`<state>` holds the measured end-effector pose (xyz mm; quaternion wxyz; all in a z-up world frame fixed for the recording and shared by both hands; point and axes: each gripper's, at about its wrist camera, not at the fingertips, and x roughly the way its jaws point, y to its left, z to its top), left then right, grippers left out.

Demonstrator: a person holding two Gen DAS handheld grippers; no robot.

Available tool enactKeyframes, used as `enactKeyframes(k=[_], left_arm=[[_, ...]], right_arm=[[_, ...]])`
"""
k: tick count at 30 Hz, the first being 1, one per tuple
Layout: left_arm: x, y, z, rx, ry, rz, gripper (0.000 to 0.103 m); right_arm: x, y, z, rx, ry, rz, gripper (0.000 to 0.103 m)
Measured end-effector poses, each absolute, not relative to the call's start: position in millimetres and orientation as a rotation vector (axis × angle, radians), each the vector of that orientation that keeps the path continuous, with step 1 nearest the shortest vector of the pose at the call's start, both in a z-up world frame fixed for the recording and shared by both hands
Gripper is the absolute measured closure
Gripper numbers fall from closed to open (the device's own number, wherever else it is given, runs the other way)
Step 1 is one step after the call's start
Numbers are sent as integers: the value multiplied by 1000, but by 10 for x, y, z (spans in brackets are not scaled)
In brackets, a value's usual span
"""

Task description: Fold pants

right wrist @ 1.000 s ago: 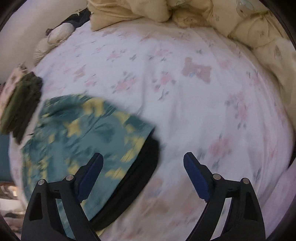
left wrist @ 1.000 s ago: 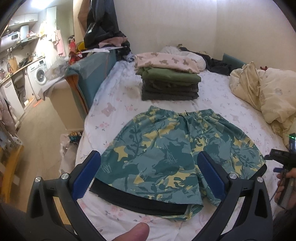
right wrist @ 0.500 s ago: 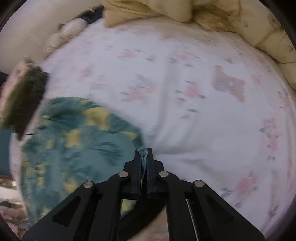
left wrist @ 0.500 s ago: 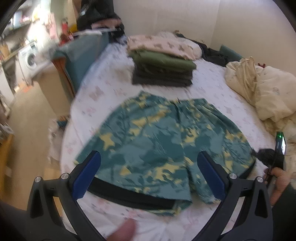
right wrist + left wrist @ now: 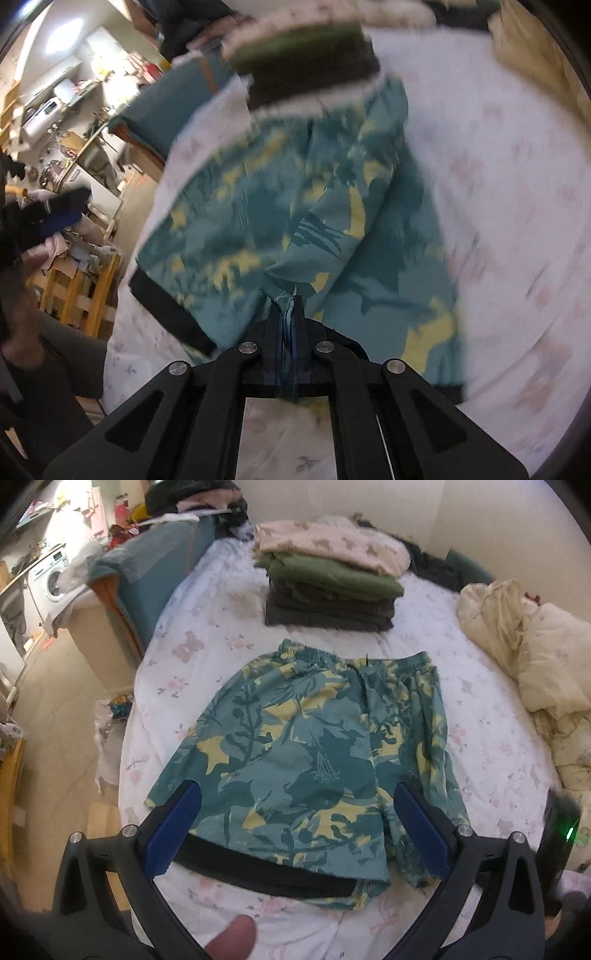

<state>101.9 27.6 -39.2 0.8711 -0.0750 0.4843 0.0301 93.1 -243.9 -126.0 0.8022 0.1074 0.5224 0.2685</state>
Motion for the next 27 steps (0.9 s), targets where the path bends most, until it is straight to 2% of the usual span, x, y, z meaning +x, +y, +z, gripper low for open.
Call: enactKeyframes(k=[5,11,14,16,19,20,21,22,23,27], left_arm=[[1805,-14,-578,-186,1153,-11,2],[2827,-985,-731,-89,1205,-187,2],[3192,-1454,-955,-43,1258,-251,10],[3372,-1725,-1161,-1,1296,-278,18],[3452,-1943,-1452,48,1371,-292,47],[3455,-1968,-1510,54,1385,-300,69],[3442,-1991,-1547,61,1394,-303,86],[3430,-2012,-1548,75,1391,-313,94],[3409,-2026,-1517,103,1376,-328,99],[3338,-1863,-1270,142,1344,-386,101]], right_arm=[[952,-2459,-1373,287,1180,582,100],[974,-2518,-1490,343,1213,577,100],[957,-2500,-1578,321,1237,583,100],[971,-2505,-1609,318,1246,586,100],[1005,-2522,-1620,325,1251,590,100],[1009,-2523,-1619,329,1254,592,100],[1008,-2509,-1606,325,1251,598,100],[1001,-2496,-1588,318,1245,603,100],[990,-2473,-1546,305,1234,612,100],[884,-2426,-1330,292,1164,651,100]])
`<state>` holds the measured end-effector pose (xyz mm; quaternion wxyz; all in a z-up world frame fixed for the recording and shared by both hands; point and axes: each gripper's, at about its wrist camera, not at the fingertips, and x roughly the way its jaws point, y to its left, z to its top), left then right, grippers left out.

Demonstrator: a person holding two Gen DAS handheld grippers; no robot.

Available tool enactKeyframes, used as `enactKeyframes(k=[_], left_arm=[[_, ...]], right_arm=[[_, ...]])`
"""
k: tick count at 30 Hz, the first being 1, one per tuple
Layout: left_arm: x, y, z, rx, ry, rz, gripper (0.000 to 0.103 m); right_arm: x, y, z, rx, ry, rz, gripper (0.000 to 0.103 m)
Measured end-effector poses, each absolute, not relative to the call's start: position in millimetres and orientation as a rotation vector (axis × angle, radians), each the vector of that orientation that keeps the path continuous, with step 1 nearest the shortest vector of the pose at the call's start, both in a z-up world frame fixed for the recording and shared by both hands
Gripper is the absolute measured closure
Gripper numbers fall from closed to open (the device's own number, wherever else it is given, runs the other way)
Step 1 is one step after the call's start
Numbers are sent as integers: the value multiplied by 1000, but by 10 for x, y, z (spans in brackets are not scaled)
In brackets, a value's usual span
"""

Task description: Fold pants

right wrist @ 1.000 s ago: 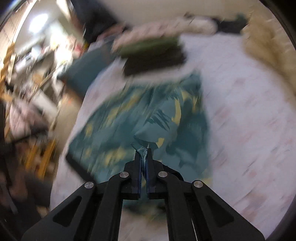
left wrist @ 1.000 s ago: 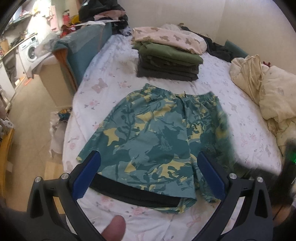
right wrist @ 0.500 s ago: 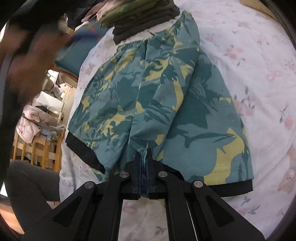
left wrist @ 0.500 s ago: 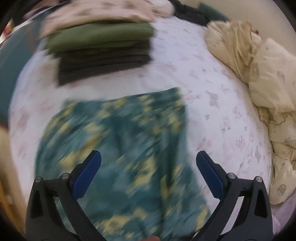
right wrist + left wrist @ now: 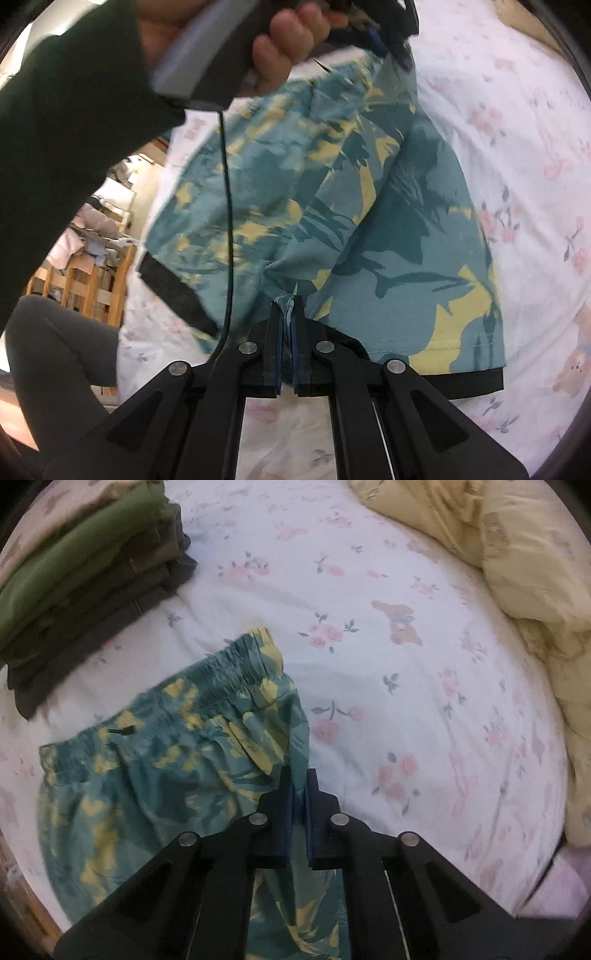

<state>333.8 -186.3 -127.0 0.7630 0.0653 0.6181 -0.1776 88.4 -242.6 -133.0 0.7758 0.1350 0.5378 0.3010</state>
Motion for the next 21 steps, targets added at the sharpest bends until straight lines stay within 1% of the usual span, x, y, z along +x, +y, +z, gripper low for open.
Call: enactKeyframes(k=[6,11,13,16,21], left_arm=[[3305,-1168,-671,91,1252,-379,103],[3404,-453,-418,96,1205,-291,103],[3428,-179,-440,97,1202,-255,103],[3474,211,-615,98,1216,-207,103],[3614,609,-1086,128,1244,-128,103]], right_arm=[[752,-2166,-736,293,979,815,100],[856,-1726,-402,307,943,931,100],[933,-1520,-367,340,948,969,100],[1025,-1161,-408,336,963,993,100],[1201,-571,-741,320,1050,992,100]])
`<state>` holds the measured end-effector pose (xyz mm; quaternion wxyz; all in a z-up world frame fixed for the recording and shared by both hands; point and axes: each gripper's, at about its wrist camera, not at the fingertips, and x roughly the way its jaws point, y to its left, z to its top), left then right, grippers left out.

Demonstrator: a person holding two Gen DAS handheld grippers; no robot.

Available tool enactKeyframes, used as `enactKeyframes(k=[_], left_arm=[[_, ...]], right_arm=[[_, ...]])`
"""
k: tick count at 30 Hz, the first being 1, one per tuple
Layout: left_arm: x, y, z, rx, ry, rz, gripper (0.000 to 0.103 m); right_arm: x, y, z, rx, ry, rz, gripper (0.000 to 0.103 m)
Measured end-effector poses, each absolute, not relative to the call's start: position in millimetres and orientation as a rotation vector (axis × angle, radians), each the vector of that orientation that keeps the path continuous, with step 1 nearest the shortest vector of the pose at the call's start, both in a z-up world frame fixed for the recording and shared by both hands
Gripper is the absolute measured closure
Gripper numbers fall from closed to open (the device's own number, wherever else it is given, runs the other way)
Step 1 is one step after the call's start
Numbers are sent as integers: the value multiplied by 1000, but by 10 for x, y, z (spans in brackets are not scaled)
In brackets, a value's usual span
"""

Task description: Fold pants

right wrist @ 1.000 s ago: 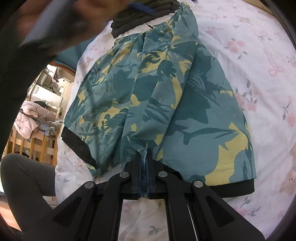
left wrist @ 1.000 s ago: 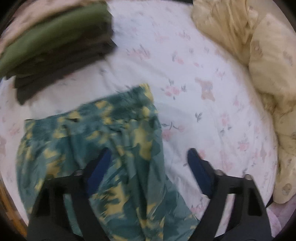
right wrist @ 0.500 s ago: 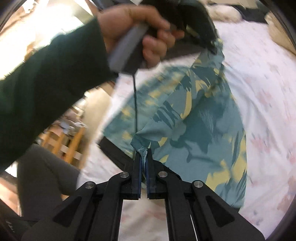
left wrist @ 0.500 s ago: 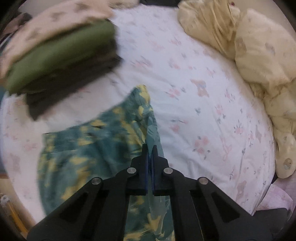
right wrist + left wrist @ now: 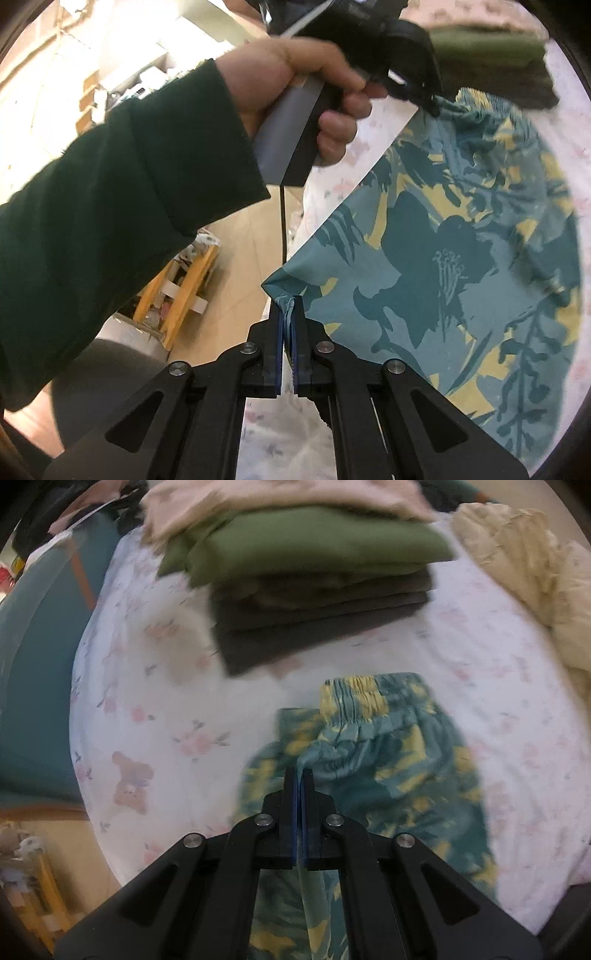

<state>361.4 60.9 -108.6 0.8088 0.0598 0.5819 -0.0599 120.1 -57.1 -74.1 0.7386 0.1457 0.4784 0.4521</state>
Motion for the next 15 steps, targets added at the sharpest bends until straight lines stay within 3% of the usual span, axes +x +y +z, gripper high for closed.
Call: enactKeyframes(k=[7,8,9,11,15], left_arm=[[3582,1014,-1424,56,1254,-91,98],[3552,1068,-1401,29,1247,-96,90],[3503,1158,-1349,4,1243,-90,64],[3357,1342,-1196,-18,1214,-83,39],[2928,1648,-842,11,1186,-134,39]], right_arm=[[1247,-307,-890,266,1102,963,100],[1246,-283,-884,260,1107,955,100],[1250,-245,-868,253,1113,949,100],[1253,-176,-830,233,1113,942,100],[1246,63,-760,195,1121,944,100]])
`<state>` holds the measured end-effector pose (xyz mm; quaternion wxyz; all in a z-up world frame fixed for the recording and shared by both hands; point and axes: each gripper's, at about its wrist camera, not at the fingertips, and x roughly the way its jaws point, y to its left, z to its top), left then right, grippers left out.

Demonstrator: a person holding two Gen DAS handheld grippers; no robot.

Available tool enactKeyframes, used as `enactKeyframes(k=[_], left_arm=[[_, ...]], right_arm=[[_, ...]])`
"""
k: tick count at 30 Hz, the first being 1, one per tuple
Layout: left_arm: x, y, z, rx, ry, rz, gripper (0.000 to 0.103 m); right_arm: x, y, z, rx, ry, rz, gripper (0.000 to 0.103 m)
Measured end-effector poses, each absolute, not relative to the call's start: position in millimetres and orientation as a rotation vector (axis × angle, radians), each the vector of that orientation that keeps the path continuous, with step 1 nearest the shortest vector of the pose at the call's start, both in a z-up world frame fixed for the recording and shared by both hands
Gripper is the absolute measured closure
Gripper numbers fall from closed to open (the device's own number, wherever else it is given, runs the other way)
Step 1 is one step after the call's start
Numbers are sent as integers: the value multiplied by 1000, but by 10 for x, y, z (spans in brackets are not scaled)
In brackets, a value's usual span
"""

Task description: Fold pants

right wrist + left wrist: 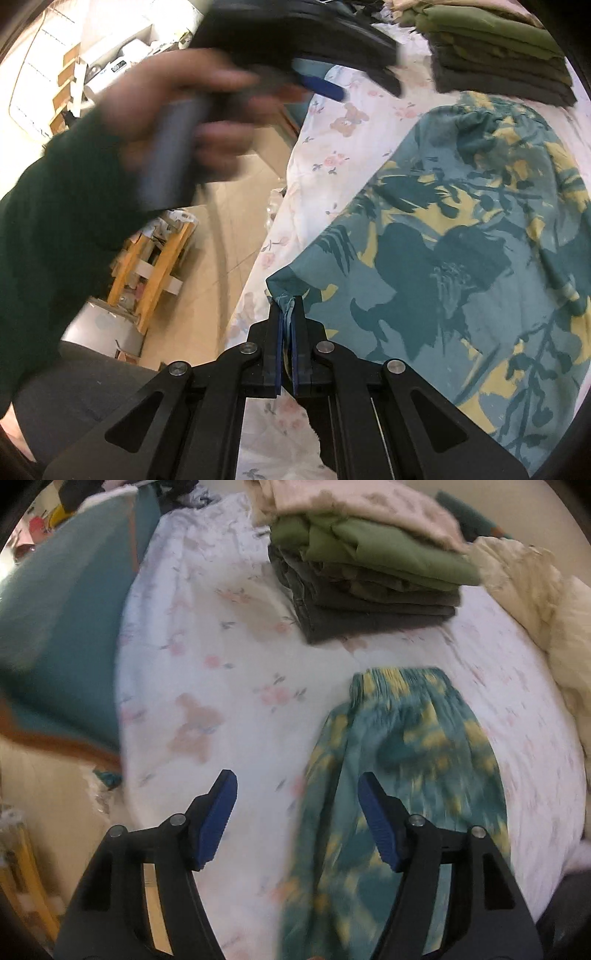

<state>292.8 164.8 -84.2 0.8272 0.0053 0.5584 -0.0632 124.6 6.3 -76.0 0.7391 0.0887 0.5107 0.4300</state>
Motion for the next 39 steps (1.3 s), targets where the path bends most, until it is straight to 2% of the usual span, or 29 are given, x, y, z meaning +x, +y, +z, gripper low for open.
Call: enactKeyframes(k=[3,7,9,10,11,13,18,22,23,26,28,30,31,37,38,39], left_arm=[[2526,1857,-642,-1,1166,-124,35],[2184,2091,-714,-82,1180,-74,33],[2067,2122,-862,-88,1187,-15,33],[2000,2115,-939,-58,1204,12,33],[1939,2062,-1074,-21,1237,5,33],[1867,2045,-1243,-43,1283,-33,33],[1721,1985,-1563,-70,1367,-113,33],[1663,1765,-1703,-72,1394,-231,33],[1655,1671,-1750,-34,1411,-235,33],[1604,1477,-1880,97,1439,-220,34],[1587,1429,-1877,110,1451,-219,42],[1572,1365,-1868,106,1475,-226,52],[1557,1326,-1861,101,1487,-231,54],[1401,975,-1947,221,1504,-291,55],[1401,924,-1941,248,1504,-300,61],[1414,918,-1915,226,1517,-297,86]], right_arm=[[1210,347,-815,179,1129,961,99],[1105,709,-998,146,1172,954,94],[1053,847,-1140,77,1195,917,85],[1009,891,-1189,44,1208,907,68],[969,912,-1236,34,1217,907,46],[850,821,-1172,80,1196,930,28],[748,89,-895,217,1141,875,27],[766,-927,-752,349,1089,663,27],[779,-1274,-738,371,1067,579,23],[894,-1872,-894,430,1093,419,18],[937,-2233,-1153,544,1143,327,18],[895,-2358,-1399,590,1208,276,20],[881,-2368,-1501,644,1218,309,23],[965,-2003,-1746,754,1257,596,26],[1007,-1873,-1820,706,1295,600,26],[1070,-1790,-1905,683,1311,591,26]])
